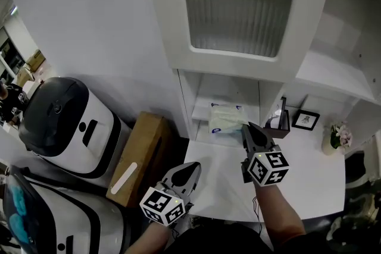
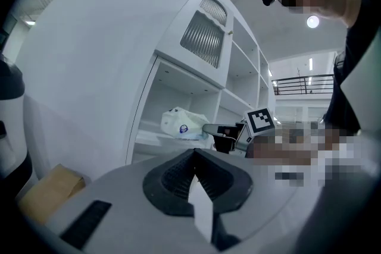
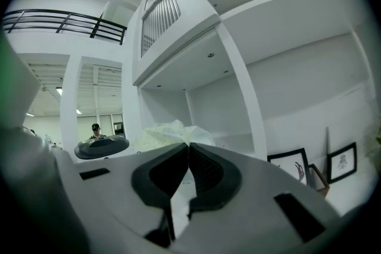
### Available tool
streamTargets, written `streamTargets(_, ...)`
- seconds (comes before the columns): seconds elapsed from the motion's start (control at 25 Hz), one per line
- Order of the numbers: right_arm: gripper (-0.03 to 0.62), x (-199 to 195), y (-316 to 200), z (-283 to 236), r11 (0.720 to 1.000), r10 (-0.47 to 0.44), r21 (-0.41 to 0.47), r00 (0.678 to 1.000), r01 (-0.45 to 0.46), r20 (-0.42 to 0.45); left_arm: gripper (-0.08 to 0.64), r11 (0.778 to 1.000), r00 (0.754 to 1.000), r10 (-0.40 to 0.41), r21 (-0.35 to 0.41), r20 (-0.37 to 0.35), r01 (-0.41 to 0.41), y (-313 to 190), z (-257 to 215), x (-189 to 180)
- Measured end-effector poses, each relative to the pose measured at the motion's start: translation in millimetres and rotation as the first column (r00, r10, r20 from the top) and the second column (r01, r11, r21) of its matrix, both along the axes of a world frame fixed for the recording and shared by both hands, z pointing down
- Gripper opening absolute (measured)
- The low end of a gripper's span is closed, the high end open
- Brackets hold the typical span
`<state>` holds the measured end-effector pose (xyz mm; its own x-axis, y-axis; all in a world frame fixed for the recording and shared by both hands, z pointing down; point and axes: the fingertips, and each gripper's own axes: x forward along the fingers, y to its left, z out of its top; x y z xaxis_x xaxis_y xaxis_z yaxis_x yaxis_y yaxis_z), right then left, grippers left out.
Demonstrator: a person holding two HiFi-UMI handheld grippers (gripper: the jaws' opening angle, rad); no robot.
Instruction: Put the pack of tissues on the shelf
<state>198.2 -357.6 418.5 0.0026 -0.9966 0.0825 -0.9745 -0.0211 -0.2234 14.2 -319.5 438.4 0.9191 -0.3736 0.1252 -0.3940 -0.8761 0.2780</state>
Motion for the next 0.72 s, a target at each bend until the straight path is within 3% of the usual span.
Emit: streamTargets(0.72,0.006,19.0,-47.0,22.1,0.99,0.127,-0.066,0.992,-0.127,-0.001,0.005,0.995,0.996,0.092,-0.037,0.007,-0.092,-53.9,15.1,4.6)
